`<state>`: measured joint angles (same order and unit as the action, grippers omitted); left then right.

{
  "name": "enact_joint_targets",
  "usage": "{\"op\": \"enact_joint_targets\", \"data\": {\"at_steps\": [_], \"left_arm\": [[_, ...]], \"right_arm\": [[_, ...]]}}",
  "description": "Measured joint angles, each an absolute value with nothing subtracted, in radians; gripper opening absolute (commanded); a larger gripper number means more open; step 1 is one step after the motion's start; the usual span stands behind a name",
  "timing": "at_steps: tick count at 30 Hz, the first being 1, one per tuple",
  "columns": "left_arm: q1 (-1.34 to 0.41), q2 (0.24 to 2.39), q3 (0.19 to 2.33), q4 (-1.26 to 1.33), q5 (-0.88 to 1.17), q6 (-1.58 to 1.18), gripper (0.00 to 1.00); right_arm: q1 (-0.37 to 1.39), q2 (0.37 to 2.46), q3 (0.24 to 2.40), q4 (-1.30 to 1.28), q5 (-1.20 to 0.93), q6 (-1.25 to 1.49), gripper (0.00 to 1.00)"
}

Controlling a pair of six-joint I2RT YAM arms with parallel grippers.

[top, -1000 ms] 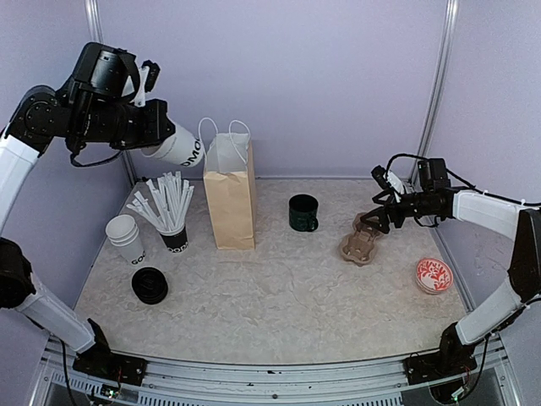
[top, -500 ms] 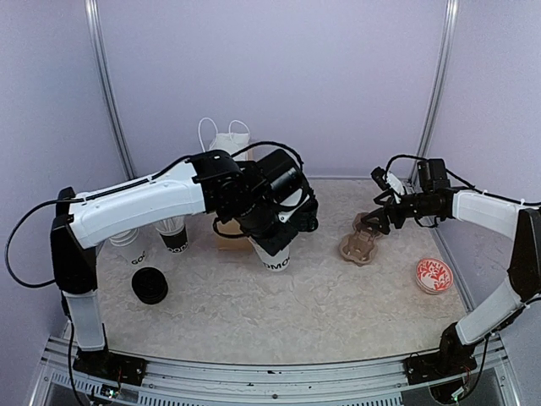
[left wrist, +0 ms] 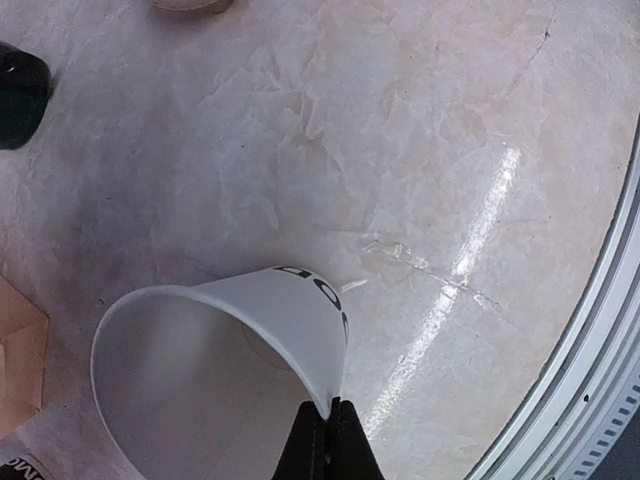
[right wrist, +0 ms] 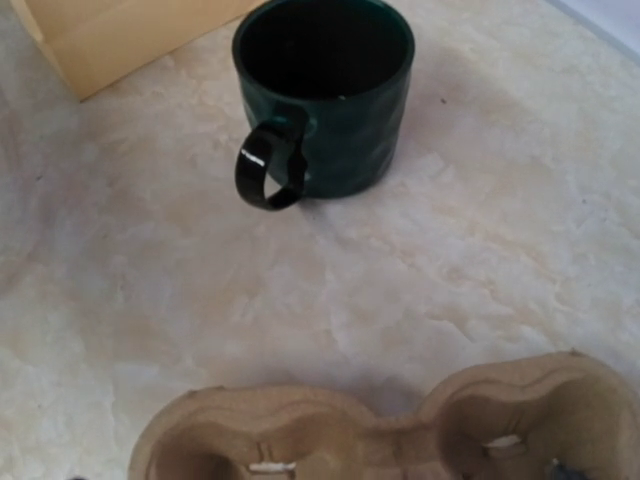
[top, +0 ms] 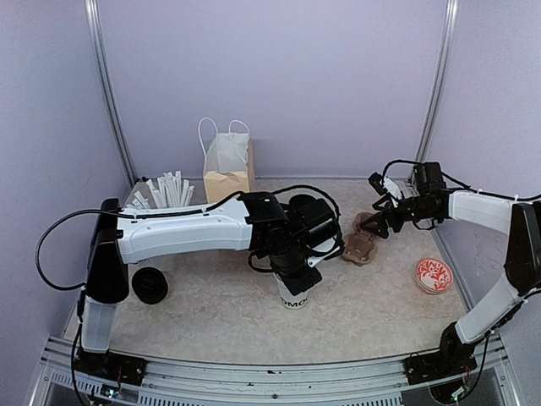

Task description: Pack the takeout coffee

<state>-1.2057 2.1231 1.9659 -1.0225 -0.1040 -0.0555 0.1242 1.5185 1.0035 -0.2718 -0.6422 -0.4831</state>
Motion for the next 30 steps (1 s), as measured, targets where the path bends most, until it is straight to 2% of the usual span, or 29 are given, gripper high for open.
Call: {"op": "enact_joint_targets", "data": {"at_steps": [2, 8, 14, 20, 26, 30], "left_arm": [[-1.216, 2.147, 1.972, -1.021, -0.104, -0.046, 0.01], [-1.238, 2.165, 1.983, -1.034, -0.113, -0.029, 0.27], [-1.245, 2.146, 2.0, -1.079, -0.186, -0.075, 0.42], [-1.177, 1.927, 1.856, -1.096, -0.305, -0.266, 0.42], [-0.885, 1.67, 1.5, -1.127, -0.424, -0.558, 0.43], [-0.797, 1.588, 1.305, -1.163, -0.455, -0.696, 0.47]], "right_arm": [[0.124, 1.523, 1.003, -0.275, -0.642, -0.485, 0.98], [0.124, 1.526, 1.005, -0.284, -0.643, -0.49, 0.98], [0.124, 1.527, 1.009, -0.29, -0.643, -0.493, 0.98], [0.124, 1.527, 1.017, -0.292, -0.651, -0.498, 0.98], [0.125, 1.527, 1.017, -0.296, -0.668, -0.505, 0.98], [0.125, 1.527, 1.018, -0.3, -0.678, -0.509, 0.98]]}}
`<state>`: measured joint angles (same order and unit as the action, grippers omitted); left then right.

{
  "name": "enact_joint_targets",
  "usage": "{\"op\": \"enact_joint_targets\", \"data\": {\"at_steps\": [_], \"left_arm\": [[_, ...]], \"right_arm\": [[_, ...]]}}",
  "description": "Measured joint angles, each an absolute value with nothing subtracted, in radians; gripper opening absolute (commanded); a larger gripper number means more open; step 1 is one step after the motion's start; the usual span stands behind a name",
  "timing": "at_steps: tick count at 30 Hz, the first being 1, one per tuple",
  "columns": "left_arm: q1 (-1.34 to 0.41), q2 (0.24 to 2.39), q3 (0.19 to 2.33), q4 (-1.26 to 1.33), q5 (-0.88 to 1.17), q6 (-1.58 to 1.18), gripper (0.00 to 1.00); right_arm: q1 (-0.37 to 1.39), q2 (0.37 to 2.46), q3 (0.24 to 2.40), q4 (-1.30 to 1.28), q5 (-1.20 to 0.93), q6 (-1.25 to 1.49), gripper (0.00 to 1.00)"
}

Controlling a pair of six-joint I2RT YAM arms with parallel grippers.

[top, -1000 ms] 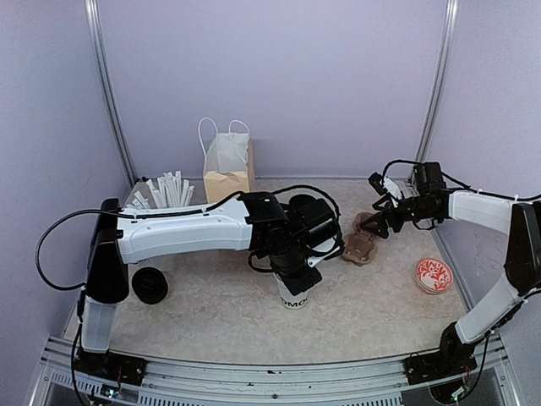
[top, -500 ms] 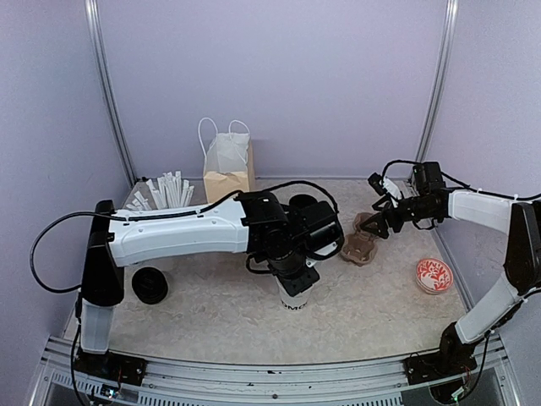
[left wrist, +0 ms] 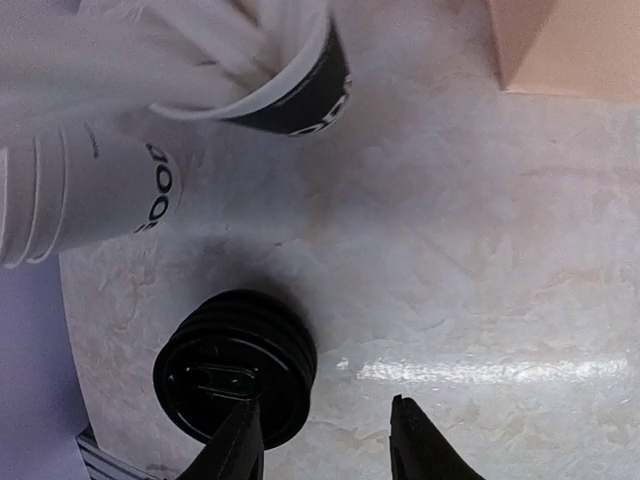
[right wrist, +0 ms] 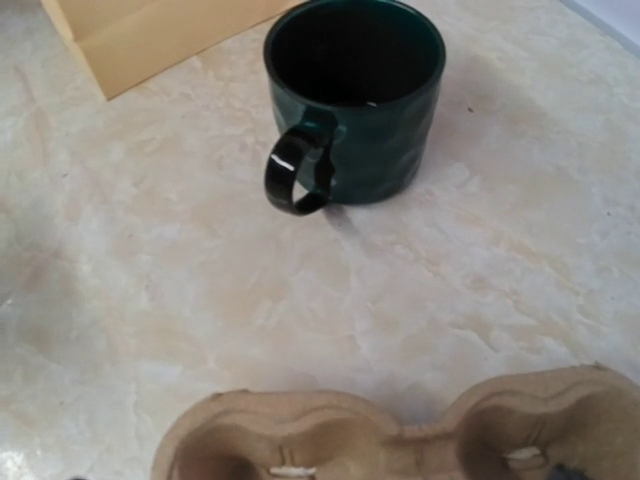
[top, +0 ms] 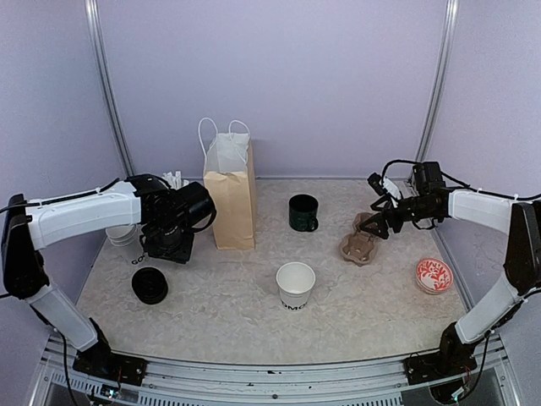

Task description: Pack the takeout coffee

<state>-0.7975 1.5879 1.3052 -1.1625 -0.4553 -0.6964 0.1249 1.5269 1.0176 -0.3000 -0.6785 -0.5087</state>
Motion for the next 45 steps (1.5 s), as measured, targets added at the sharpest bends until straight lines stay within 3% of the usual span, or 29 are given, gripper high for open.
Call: {"op": "enact_joint_targets", "data": {"at_steps": [4, 15, 26, 30, 34, 45], "left_arm": [[-0.699, 1.488, 1.173, -1.172, -0.461, -0.783, 0.49], [-0.482, 1.367, 0.937, -1.077, -0.427, -0.785, 0.37], [-0.407, 1.35, 0.871, -0.981, -0.357, -0.73, 0.23], [-0.405, 1.351, 0.87, -0.968, -0.346, -0.722, 0.35], [-0.405, 1.351, 0.87, -0.972, -0.344, -0.729, 0.39], [-0.405, 1.326, 0.845, -1.001, -0.312, -0.763, 0.27]], "right_arm": [[0.132, 1.527, 1.018, -0.315, -0.689, -0.514, 0.98], [0.134, 1.527, 1.018, -0.333, -0.701, -0.524, 0.98], [0.136, 1.527, 1.018, -0.341, -0.702, -0.527, 0.97], [0.139, 1.531, 1.019, -0.344, -0.702, -0.527, 0.97], [0.144, 1.538, 1.019, -0.348, -0.702, -0.527, 0.98], [0.161, 1.551, 1.031, -0.354, -0.701, -0.533, 0.97]]}}
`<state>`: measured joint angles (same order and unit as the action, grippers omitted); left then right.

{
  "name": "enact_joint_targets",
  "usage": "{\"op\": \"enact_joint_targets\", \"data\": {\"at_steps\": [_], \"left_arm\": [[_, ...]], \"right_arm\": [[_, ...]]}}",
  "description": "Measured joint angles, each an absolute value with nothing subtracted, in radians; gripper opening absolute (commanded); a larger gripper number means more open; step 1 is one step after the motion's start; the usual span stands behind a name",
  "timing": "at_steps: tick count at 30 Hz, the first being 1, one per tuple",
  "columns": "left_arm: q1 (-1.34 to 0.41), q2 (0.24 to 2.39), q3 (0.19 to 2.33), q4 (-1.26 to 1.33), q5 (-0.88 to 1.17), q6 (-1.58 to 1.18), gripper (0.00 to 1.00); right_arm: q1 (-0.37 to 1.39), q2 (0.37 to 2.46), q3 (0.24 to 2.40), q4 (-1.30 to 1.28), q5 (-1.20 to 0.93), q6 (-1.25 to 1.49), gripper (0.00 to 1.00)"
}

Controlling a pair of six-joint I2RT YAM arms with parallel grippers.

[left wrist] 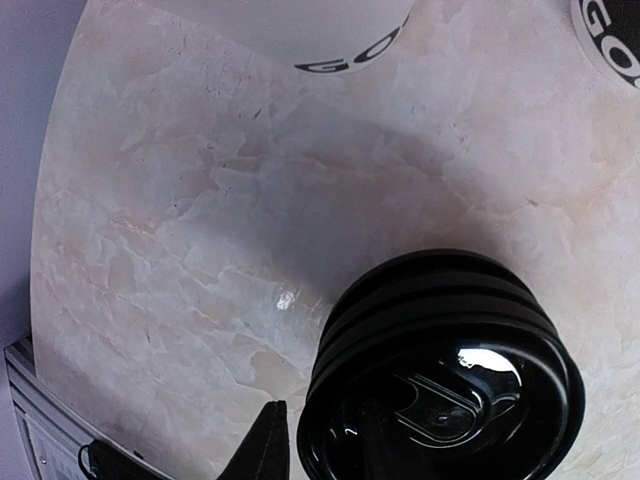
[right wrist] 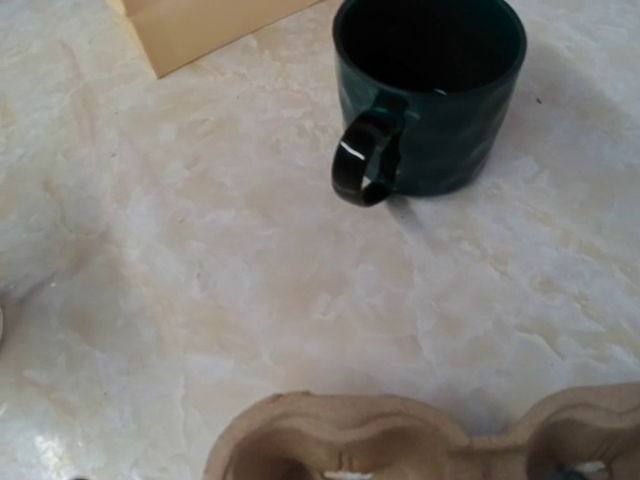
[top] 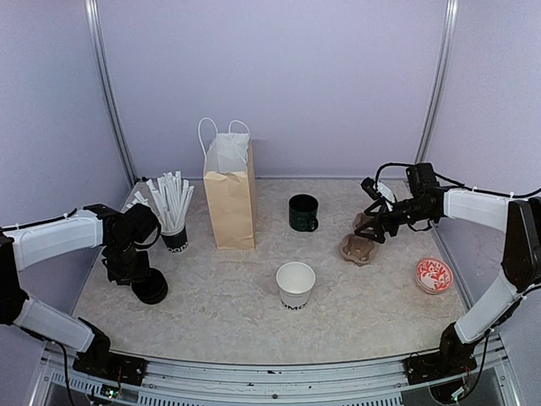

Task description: Pack the takeout coffee

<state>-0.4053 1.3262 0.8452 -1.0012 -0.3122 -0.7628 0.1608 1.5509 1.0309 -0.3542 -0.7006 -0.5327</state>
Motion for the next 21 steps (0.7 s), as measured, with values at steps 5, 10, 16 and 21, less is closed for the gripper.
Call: {"op": "enact_joint_targets", "data": {"at_steps": [5, 10, 16, 21], "left_arm": [[-0.405, 1.332, 0.834, -1.002, -0.295, -0.765, 0.23], [-0.405, 1.338, 0.834, -1.002, -0.293, -0.767, 0.16], [-0.405, 1.34, 0.834, -1.003, -0.293, -0.774, 0.1], [-0.407, 1.338, 0.846, -1.034, -0.295, -0.782, 0.07]], "right_arm": [[0.168, 1.555, 1.034, -0.356, -0.699, -0.535, 0.98], [0.168, 1.555, 1.036, -0.356, -0.699, -0.535, 0.98], [0.168, 1.555, 1.036, -0.356, -0.698, -0.535, 0.98], [0.169, 1.556, 1.036, -0.356, -0.698, -0.535, 0.98]]}}
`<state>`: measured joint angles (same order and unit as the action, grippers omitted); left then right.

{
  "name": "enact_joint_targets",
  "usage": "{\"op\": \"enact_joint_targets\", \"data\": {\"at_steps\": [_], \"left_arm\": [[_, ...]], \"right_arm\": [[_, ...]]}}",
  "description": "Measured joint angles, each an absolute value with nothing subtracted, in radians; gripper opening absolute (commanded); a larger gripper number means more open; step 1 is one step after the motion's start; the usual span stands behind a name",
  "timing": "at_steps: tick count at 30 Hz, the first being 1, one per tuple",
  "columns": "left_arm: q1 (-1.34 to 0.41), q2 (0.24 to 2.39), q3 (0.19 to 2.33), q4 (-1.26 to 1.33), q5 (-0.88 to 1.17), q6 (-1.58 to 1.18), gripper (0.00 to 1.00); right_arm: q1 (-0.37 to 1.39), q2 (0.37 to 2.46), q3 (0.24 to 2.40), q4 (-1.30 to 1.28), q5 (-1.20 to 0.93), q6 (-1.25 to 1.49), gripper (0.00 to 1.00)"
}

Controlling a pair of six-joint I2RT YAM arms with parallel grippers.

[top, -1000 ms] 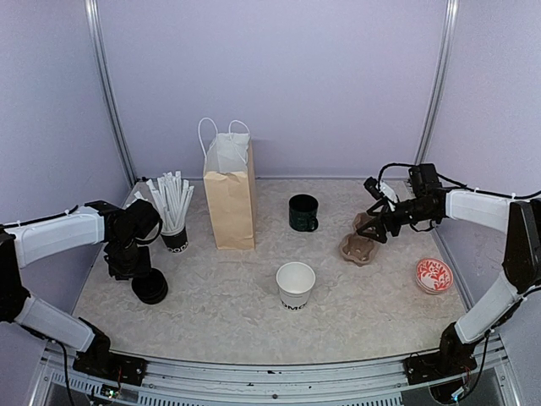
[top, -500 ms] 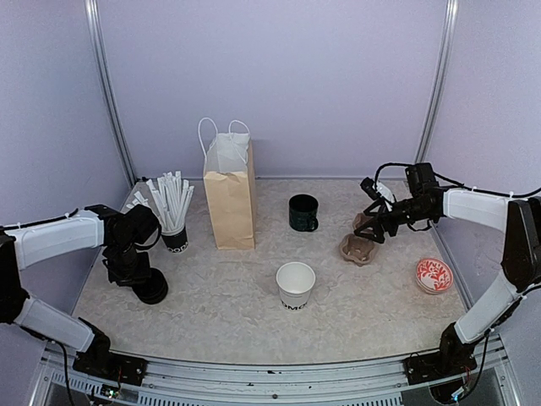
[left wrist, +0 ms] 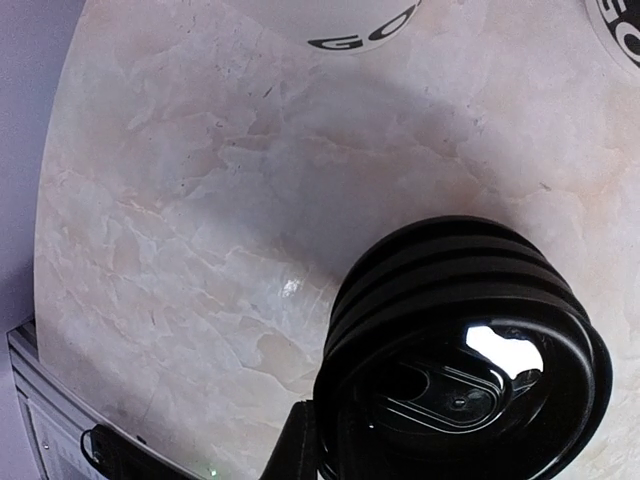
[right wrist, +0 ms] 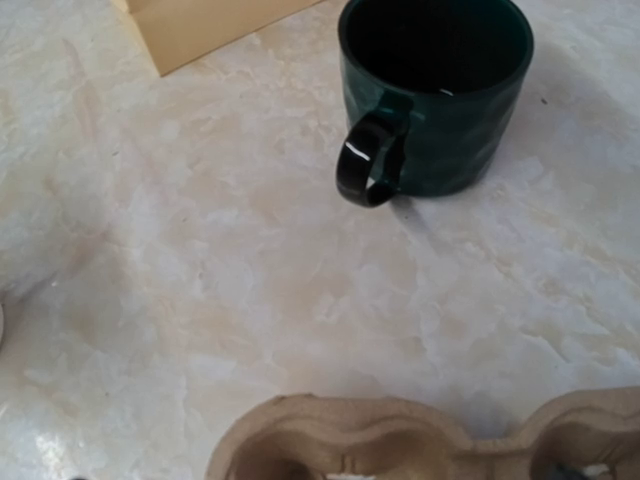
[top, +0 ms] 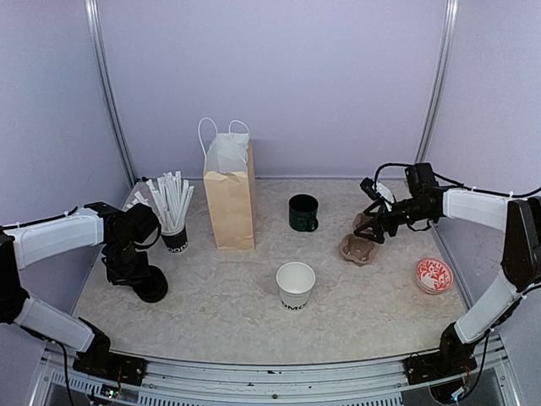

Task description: Pack the takeout coffee

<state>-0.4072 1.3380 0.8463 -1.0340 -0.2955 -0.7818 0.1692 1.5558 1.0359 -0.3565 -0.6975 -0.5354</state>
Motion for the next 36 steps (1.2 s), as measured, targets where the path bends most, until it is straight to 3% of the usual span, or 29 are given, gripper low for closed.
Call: {"op": "enact_joint_targets", "data": {"at_steps": [15, 23, 28, 36], "left_arm": [[-0.571, 1.283, 1.18, -1.181, -0.24, -0.791, 0.07], [-0.811, 1.341, 1.418, -0.939, -0.017, -0.643, 0.04], [-0.838, 1.491, 1.531, -0.716, 0.103, -0.543, 0.03], [-0.837, 1.621, 1.52, -0.307, 0.259, -0.481, 0.03]], "right_arm": [[0.181, 1.571, 1.071, -0.397, -0.709, -0.53, 0.99], [0.181, 1.569, 1.224, -0.447, -0.86, -0.446, 0.97], [0.183, 1.538, 1.271, -0.33, -1.053, -0.225, 0.96], [0.263, 1.534, 1.212, 0.187, -1.266, 0.397, 0.98]]}}
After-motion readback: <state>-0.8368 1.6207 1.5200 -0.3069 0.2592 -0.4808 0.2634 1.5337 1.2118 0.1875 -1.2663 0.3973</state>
